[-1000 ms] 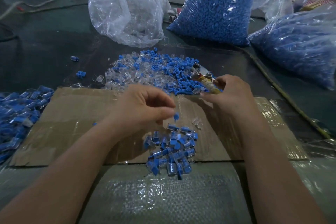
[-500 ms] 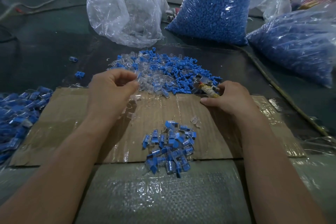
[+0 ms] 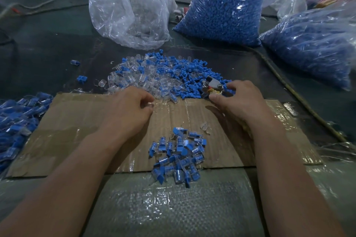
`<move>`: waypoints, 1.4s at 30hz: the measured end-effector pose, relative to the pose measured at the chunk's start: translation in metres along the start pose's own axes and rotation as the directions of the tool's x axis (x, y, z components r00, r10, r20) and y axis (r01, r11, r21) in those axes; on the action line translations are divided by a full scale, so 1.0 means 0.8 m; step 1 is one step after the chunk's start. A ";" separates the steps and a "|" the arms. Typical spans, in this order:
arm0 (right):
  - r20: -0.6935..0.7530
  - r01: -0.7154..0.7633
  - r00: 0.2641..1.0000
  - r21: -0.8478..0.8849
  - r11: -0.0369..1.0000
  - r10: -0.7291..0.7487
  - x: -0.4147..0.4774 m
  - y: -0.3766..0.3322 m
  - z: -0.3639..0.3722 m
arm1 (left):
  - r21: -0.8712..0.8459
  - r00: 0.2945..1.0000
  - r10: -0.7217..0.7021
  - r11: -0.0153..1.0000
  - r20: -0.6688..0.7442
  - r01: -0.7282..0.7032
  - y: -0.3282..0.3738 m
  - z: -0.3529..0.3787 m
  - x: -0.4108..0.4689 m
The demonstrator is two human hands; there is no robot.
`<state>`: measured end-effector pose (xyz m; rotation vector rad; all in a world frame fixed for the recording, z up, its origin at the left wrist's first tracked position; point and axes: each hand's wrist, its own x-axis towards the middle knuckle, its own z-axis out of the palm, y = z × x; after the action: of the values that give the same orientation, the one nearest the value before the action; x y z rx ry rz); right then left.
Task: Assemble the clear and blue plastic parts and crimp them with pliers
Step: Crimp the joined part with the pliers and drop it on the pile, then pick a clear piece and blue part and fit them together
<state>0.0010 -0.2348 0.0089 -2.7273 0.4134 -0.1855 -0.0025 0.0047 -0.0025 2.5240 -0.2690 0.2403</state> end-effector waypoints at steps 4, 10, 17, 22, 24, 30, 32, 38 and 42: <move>-0.241 0.306 0.934 0.151 0.940 -0.265 -0.013 -0.030 0.001 | -0.077 0.999 0.000 0.997 -0.039 -0.003 -0.002 0.000 0.001; -0.011 0.516 0.856 0.084 0.853 -0.517 -0.021 -0.056 0.030 | -0.099 0.998 0.030 0.994 -0.061 -0.036 -0.001 0.000 0.001; 0.117 0.512 0.856 -0.044 0.858 -0.504 -0.016 -0.059 0.042 | -0.199 0.986 0.013 0.979 -0.163 -0.046 0.003 -0.003 0.000; 0.116 0.487 0.868 0.001 0.874 -0.484 -0.013 -0.056 0.039 | -0.179 0.981 0.083 0.977 -0.174 -0.114 0.006 -0.004 -0.002; 0.120 0.478 0.871 0.015 0.878 -0.476 -0.013 -0.056 0.039 | -0.178 0.979 0.092 0.976 -0.183 -0.125 0.005 -0.004 -0.002; 0.033 0.489 0.871 0.050 0.871 -0.491 -0.013 -0.055 0.037 | -0.272 0.978 0.074 0.954 -0.196 -0.127 0.007 -0.003 -0.003; -0.055 0.482 0.876 0.135 0.865 -0.480 -0.017 -0.056 0.033 | -0.341 0.984 0.049 0.934 -0.169 -0.105 0.008 -0.003 -0.004; -0.140 0.401 0.908 0.558 0.727 -0.394 -0.036 -0.065 0.022 | -0.599 0.992 -0.042 0.800 -0.115 -0.036 0.010 -0.006 -0.004; -0.132 0.341 0.916 0.753 0.563 -0.378 -0.046 -0.074 0.017 | -0.694 0.993 -0.108 0.719 -0.044 0.048 0.011 -0.006 -0.004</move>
<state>-0.0159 -0.1662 0.0168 -1.9038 -0.2337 -0.3218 -0.0082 0.0011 0.0054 1.7598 -0.1726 0.1650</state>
